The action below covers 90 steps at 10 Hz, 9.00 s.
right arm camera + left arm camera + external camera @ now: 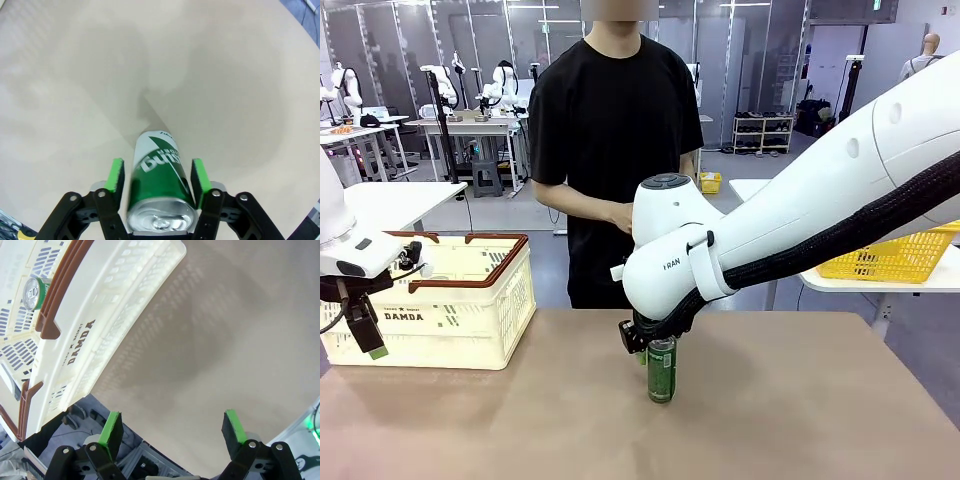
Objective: Place the drinks into the Shopping basket.
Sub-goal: Pick up one drink and place it into the Shopping basket.
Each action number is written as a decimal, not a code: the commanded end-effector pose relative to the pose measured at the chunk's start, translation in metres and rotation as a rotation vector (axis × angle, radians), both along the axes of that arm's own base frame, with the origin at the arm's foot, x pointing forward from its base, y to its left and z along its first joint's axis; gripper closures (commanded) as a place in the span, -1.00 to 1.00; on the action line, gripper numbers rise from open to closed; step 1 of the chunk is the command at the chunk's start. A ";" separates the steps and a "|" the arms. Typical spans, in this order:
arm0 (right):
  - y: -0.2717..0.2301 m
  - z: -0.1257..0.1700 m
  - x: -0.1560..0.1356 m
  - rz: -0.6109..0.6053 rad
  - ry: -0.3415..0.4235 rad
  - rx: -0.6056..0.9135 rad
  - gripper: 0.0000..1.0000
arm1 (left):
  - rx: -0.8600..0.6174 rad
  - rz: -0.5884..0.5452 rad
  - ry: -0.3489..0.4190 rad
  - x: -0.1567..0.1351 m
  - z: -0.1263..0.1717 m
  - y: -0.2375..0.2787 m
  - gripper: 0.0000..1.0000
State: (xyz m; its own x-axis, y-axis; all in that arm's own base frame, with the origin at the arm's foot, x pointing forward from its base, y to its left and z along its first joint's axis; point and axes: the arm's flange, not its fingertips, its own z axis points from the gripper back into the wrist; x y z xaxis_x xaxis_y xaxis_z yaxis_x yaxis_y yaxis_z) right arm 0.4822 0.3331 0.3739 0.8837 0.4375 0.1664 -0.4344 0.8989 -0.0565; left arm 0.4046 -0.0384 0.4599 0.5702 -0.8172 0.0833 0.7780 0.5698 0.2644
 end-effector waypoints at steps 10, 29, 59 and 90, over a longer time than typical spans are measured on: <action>-0.074 0.078 -0.062 0.143 -0.005 0.017 -0.67 | -0.001 0.015 -0.005 0.000 0.001 -0.001 -1.00; -0.318 0.077 -0.113 -0.254 -0.021 0.089 -0.67 | 0.010 -0.104 -0.064 0.000 0.005 -0.009 -1.00; -0.318 0.077 -0.113 -0.254 -0.021 0.089 -0.67 | 0.156 -0.769 0.009 0.047 0.051 -0.243 -1.00; -0.318 0.077 -0.113 -0.254 -0.021 0.089 -0.67 | -0.231 -0.672 0.111 0.082 0.004 -0.431 -1.00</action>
State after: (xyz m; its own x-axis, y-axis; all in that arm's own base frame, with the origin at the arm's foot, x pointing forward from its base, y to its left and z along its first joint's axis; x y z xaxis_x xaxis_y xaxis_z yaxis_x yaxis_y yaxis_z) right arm 0.3695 0.0165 0.4500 0.9594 0.1850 0.2128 -0.1937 0.9808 0.0209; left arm 0.4898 -0.4649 0.4699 -0.0816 -0.9568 0.2792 0.9952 -0.0631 0.0746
